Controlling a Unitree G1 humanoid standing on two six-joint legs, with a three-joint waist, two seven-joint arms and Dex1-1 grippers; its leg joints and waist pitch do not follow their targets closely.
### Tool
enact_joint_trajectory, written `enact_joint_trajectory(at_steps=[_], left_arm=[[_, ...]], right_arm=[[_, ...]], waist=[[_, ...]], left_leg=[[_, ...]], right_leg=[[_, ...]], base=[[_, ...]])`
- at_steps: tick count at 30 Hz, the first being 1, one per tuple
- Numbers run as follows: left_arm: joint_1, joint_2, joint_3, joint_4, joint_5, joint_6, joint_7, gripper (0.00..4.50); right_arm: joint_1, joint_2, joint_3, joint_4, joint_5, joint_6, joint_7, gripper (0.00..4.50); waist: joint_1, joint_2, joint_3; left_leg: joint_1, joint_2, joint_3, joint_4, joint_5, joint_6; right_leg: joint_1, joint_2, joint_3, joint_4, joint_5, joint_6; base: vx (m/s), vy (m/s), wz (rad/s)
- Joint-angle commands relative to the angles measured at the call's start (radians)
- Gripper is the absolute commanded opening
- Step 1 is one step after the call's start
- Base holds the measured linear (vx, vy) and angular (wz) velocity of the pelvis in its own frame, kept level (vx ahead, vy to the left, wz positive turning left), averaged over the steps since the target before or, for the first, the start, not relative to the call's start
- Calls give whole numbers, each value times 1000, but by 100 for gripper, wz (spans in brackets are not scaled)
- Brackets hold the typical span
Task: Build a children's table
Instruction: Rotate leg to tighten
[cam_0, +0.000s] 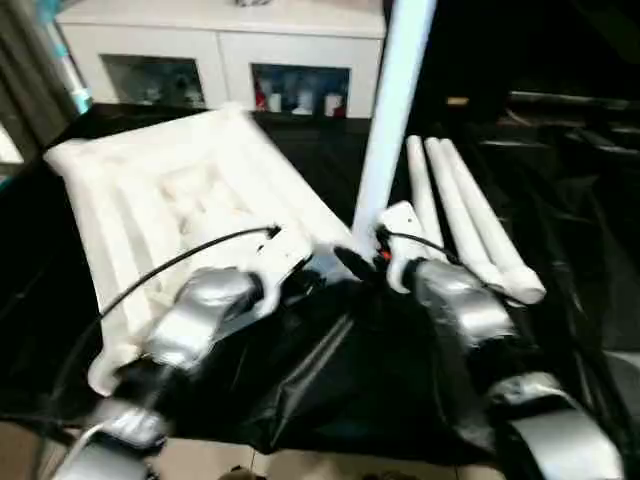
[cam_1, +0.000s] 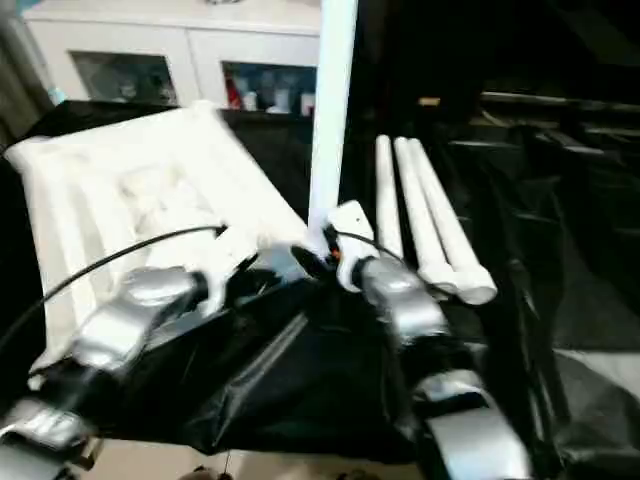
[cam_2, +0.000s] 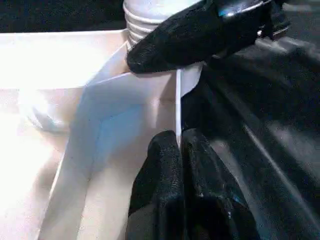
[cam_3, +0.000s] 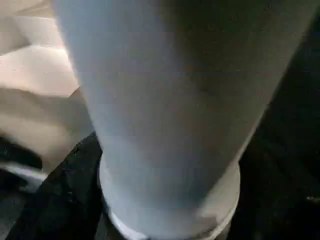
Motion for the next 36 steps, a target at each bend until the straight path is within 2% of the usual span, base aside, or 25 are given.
enact_joint_trajectory(at_steps=[1,3,6,9,10,13,14,19,21,23,25,27,29,31,32,33,34,36], left_arm=[[28,21,-27,-31,-35,-29,-86,0],[45,52,-27,-48,-44,-36,-130,0],[75,103,-18,-91,-71,-23,-200,0],[81,115,-12,-102,-82,-18,-216,0],[81,116,-7,-104,-85,-16,-217,0],[80,116,-3,-104,-91,-16,-217,0],[79,113,-2,-103,-93,-16,-217,0],[79,104,-1,-98,-91,-13,-201,0],[77,92,0,-91,-82,-8,-173,0],[53,49,13,-46,-52,8,-77,0],[19,2,25,11,-24,18,20,0],[-3,-23,29,42,-7,24,71,0],[-45,-69,36,96,12,32,149,0],[-98,-130,44,158,27,35,237,0],[-120,-159,48,181,29,35,265,0],[-134,-176,50,195,30,34,281,0],[-134,-177,50,196,30,34,281,0],[-154,-207,34,212,36,16,273,0]], right_arm=[[21,-43,11,-37,-2,12,73,380],[35,-75,19,-72,17,17,136,380],[58,-117,34,-128,41,35,238,380],[64,-129,39,-143,46,39,267,380],[64,-132,38,-145,49,43,275,354],[67,-133,38,-153,53,51,291,341],[72,-123,38,-164,62,61,296,315],[90,-111,43,-181,69,75,288,289],[97,-92,38,-171,57,77,238,278],[81,-41,8,-92,16,59,66,276],[59,10,-27,-15,-1,52,-95,274],[48,38,-46,19,3,59,-164,273],[25,86,-81,71,12,83,-295,273],[-4,142,-95,127,15,86,-402,273],[-18,168,-89,148,5,73,-430,273],[-27,183,-84,162,-2,63,-445,273],[-27,184,-84,163,-2,62,-444,307],[-56,227,-83,188,12,43,-410,342]], waist=[[2,-1,-78],[1,-1,-76],[1,0,-70],[0,0,-69],[-1,-1,-69],[0,-1,-69],[0,-1,-70],[1,-2,-71],[1,-1,-71],[-2,-1,-68],[-9,-3,-64],[-12,1,-63],[-12,-3,-64],[-13,2,-62],[-15,0,-62],[-11,3,-65],[-9,2,-64],[-9,2,-67]], left_leg=[[7,27,-4,-65,-218,30],[6,25,-2,-65,-219,37],[9,27,-1,-67,-261,30],[10,28,-3,-70,-278,22],[11,27,-3,-70,-278,19],[11,27,-3,-70,-276,14],[11,27,-4,-70,-269,14],[10,26,-2,-68,-246,19],[10,26,-2,-68,-246,17],[9,26,-2,-70,-257,11],[14,21,-5,-72,-298,-15],[19,21,-7,-72,-328,-28],[22,18,-9,-73,-346,-28],[25,16,-8,-71,-354,-31],[25,15,-8,-72,-359,-33],[31,16,-9,-69,-373,-36],[29,16,-10,-71,-379,-31],[20,19,-13,-75,-375,-24]], right_leg=[[53,-62,37,-66,-181,-221],[51,-62,37,-66,-175,-229],[48,-64,38,-74,-249,-221],[46,-63,38,-76,-286,-213],[45,-63,39,-77,-295,-210],[45,-63,39,-77,-300,-207],[45,-63,39,-76,-291,-208],[47,-63,39,-74,-257,-212],[46,-63,39,-74,-261,-213],[44,-64,39,-76,-284,-209],[41,-65,37,-85,-390,-183],[36,-65,38,-89,-430,-169],[35,-66,37,-98,-472,-148],[28,-66,37,-102,-486,-141],[29,-64,36,-103,-494,-137],[25,-66,35,-106,-504,-133],[25,-66,35,-108,-497,-130],[33,-67,33,-101,-462,-130]], base=[[0,0,0],[0,0,0],[0,0,0],[0,0,0],[0,0,0],[0,0,0],[0,0,0],[0,0,0],[0,0,0],[0,0,0],[0,0,0],[0,0,0],[0,0,0],[0,0,0],[0,0,0],[0,0,0],[0,0,0],[0,0,0]])
